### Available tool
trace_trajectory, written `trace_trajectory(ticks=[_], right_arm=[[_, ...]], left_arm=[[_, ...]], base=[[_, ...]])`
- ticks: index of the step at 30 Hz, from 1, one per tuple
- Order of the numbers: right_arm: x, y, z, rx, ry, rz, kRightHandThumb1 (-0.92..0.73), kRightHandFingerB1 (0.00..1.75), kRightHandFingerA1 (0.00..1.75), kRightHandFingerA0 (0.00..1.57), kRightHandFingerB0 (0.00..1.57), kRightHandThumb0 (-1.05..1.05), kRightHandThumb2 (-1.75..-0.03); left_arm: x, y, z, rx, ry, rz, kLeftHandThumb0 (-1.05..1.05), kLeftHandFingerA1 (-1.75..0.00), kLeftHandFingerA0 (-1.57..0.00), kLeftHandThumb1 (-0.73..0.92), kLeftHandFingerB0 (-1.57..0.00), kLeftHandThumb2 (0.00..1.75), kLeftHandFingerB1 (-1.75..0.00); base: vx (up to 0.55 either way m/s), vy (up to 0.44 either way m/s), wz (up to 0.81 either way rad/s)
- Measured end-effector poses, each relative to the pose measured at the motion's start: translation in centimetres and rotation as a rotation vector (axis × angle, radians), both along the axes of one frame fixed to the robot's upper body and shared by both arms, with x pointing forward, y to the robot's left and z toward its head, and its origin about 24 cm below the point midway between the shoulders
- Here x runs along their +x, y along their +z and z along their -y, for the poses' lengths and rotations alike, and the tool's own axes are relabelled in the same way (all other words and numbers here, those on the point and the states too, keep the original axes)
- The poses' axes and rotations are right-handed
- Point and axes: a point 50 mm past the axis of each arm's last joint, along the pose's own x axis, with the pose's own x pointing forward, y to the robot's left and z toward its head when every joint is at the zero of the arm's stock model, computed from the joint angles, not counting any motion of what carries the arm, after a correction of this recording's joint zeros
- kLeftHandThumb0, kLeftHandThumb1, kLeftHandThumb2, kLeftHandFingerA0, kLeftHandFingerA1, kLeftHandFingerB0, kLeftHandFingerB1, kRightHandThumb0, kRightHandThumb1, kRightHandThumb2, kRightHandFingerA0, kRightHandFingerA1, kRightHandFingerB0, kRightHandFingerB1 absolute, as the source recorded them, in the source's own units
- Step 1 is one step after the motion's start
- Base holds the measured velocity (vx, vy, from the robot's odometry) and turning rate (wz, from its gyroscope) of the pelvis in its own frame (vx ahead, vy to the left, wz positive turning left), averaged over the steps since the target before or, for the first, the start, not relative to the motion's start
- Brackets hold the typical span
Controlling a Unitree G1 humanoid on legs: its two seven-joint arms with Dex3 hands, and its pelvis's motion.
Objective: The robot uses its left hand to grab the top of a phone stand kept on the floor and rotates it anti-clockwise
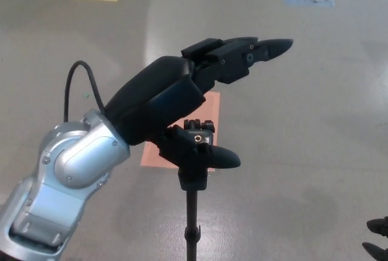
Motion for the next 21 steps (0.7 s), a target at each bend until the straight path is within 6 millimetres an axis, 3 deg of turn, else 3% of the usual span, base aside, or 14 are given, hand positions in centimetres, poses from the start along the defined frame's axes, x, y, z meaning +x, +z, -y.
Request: trace_trajectory(ticks=[7, 8, 9, 11, 12, 14, 15, 16, 17, 18, 21], right_arm=[[0.1, 0.1, 0.0, 0.004, 0.003, 0.0, -0.78, 0.22, 0.24, 0.09, 0.1, -0.67, -0.66], [0.1, 0.1, 0.0, 0.005, 0.003, 0.001, -0.79, 0.23, 0.25, 0.09, 0.11, -0.66, -0.66], [0.1, 0.1, 0.0, 0.006, 0.003, 0.001, -0.65, 0.31, 0.36, 0.04, 0.06, -0.69, -0.93], [0.1, 0.1, 0.0, 0.006, 0.003, 0.001, -0.65, 0.3, 0.36, 0.06, 0.06, -0.7, -0.92], [0.1, 0.1, 0.0, 0.006, 0.003, 0.001, -0.78, 0.22, 0.25, 0.1, 0.11, -0.67, -0.65], [0.1, 0.1, 0.0, 0.007, 0.003, 0.002, -0.78, 0.22, 0.25, 0.1, 0.11, -0.67, -0.65], [0.1, 0.1, 0.0, 0.007, 0.003, 0.001, -0.8, 0.22, 0.26, 0.09, 0.11, -0.69, -0.65], [0.1, 0.1, 0.0, 0.007, 0.003, 0.001, -0.8, 0.22, 0.25, 0.09, 0.1, -0.67, -0.65], [0.1, 0.1, 0.0, 0.007, 0.003, 0.001, -0.8, 0.22, 0.25, 0.09, 0.1, -0.67, -0.65], [0.1, 0.1, 0.0, 0.008, 0.003, 0.0, -0.78, 0.22, 0.23, 0.09, 0.1, -0.65, -0.66], [0.1, 0.1, 0.0, 0.008, 0.002, -0.002, -0.78, 0.22, 0.24, 0.08, 0.09, -0.64, -0.67]], left_arm=[[-0.1, -0.6, 0.2, 0.027, 0.002, 0.004, -0.35, -0.25, -0.02, 0.41, -0.04, 0.53, -0.24], [-0.2, -0.7, 0.2, 0.031, 0.0, 0.008, -0.43, -0.22, 0.0, 0.3, 0.0, 0.69, -0.23], [-0.2, -0.7, 0.2, 0.034, 0.0, 0.01, -0.41, -0.25, 0.0, 0.3, 0.0, 0.7, -0.25], [-0.8, -0.7, 0.2, 0.043, -0.01, 0.024, -0.43, -0.23, 0.0, 0.31, 0.0, 0.69, -0.22], [-0.9, -0.7, 0.2, 0.044, -0.012, 0.027, -0.42, -0.24, 0.0, 0.3, 0.0, 0.7, -0.24], [-1.4, -0.8, 0.2, 0.049, -0.022, 0.033, -0.42, -0.24, 0.0, 0.3, 0.0, 0.7, -0.24], [-1.7, -0.8, 0.2, 0.049, -0.028, 0.036, -0.39, -0.25, 0.0, 0.44, 0.0, 0.54, -0.24], [-1.9, -0.8, 0.2, 0.05, -0.031, 0.037, -0.39, -0.25, 0.0, 0.43, 0.0, 0.54, -0.24], [-2.0, -0.8, 0.2, 0.05, -0.033, 0.038, -0.39, -0.25, 0.0, 0.43, 0.0, 0.54, -0.24], [-2.0, -0.8, 0.3, 0.05, -0.035, 0.038, -0.38, -0.25, 0.0, 0.3, 0.0, 0.68, -0.23], [-2.2, -0.9, 0.2, 0.052, -0.038, 0.04, -0.39, -0.26, 0.0, 0.3, 0.0, 0.69, -0.23]], base=[[0.0, 0.0, 0.0], [0.0, 0.0, 0.0], [0.0, 0.0, 0.0], [0.0, 0.0, 0.0], [0.0, 0.0, 0.0], [0.0, 0.0, 0.0], [0.0, 0.0, 0.0], [0.0, 0.0, 0.0], [0.0, 0.0, 0.0], [0.0, 0.0, 0.0], [0.0, 0.0, 0.0]])
